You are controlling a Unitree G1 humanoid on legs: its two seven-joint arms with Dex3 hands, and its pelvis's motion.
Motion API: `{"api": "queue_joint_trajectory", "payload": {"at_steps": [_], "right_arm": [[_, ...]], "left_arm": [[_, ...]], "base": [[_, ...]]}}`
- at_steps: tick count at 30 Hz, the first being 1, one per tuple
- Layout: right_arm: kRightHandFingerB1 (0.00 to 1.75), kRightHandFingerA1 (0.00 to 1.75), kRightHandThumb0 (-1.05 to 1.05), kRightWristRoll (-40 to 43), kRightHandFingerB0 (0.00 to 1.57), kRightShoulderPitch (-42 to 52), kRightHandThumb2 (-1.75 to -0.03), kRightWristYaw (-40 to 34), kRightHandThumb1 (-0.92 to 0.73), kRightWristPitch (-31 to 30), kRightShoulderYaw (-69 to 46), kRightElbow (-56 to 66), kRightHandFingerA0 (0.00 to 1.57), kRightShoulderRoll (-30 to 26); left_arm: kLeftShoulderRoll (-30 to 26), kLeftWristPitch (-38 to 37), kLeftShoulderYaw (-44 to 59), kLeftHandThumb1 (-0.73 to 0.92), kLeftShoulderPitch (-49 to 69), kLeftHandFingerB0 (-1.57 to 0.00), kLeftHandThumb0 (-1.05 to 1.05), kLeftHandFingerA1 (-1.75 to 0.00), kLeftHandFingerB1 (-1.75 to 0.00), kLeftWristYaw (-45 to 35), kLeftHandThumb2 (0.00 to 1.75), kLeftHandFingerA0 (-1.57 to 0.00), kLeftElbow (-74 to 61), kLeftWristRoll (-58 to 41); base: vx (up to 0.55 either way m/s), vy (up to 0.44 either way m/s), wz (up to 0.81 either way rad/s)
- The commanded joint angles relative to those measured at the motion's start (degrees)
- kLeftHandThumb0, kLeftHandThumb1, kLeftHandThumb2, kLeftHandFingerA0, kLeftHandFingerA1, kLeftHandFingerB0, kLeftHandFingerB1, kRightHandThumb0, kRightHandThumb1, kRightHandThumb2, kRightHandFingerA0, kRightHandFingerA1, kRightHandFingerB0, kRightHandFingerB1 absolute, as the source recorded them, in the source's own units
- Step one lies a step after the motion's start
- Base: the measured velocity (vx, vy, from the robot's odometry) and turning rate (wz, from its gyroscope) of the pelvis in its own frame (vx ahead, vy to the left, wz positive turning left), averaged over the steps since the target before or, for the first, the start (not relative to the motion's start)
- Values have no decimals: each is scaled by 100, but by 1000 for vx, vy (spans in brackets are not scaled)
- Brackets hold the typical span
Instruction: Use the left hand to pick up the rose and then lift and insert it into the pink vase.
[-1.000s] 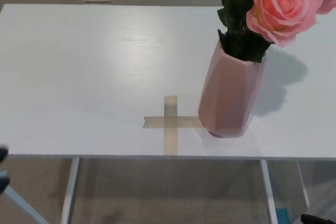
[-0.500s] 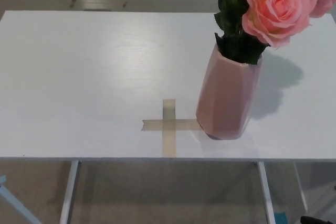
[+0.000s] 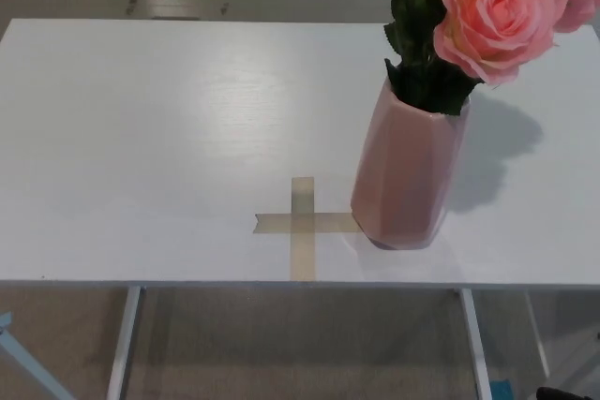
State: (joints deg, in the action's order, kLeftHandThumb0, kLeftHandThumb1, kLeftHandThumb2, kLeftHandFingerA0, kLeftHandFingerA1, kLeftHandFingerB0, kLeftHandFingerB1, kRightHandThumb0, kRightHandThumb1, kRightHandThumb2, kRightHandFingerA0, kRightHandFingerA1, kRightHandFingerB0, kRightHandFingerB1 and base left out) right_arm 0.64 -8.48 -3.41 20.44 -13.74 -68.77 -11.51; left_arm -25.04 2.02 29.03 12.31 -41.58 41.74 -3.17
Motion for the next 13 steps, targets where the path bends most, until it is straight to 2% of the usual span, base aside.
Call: {"api": "queue_joint_trajectory", "payload": {"at_steps": [1,2,3,8,9,11,12,13], "right_arm": [[50,53,-23,38,62,83,-56,57,-61,40,14,-27,68,-57],[50,53,-23,49,62,83,-56,72,-61,39,7,-19,68,-62],[50,53,-23,47,62,87,-56,77,-61,43,9,-9,68,-67],[50,53,-23,27,62,92,-56,71,-60,57,33,17,67,-80],[50,53,-24,34,62,90,-57,73,-60,51,32,27,67,-75],[50,53,-24,27,62,99,-57,64,-60,42,44,40,67,-75],[50,53,-24,26,62,100,-57,64,-60,40,48,42,67,-73],[50,53,-24,28,62,95,-57,68,-60,34,51,40,67,-70]], "left_arm": [[-384,-960,-556,58,-464,-12,-60,-29,-26,1397,59,-14,1536,634],[-408,-1007,-610,41,-511,-1,-69,-36,-33,1458,72,-4,1670,625],[-428,-1036,-645,41,-543,-5,-70,-35,-33,1510,72,-2,1777,615],[-521,-1210,-777,41,-693,-6,-70,-36,-34,1723,72,-4,2261,473],[-540,-1230,-784,40,-716,-8,-63,-38,-38,1744,75,-5,2344,419],[-559,-1289,-822,40,-737,-8,-63,-38,-38,1778,75,-5,2450,361],[-562,-1303,-839,36,-751,0,-32,-48,-46,1787,92,0,2487,348],[-563,-1319,-863,36,-771,0,-32,-48,-46,1795,92,0,2534,325]], "base": [[0,0,0],[0,0,0],[0,0,0],[0,0,0],[0,0,0],[0,0,0],[0,0,0],[0,0,0]]}}
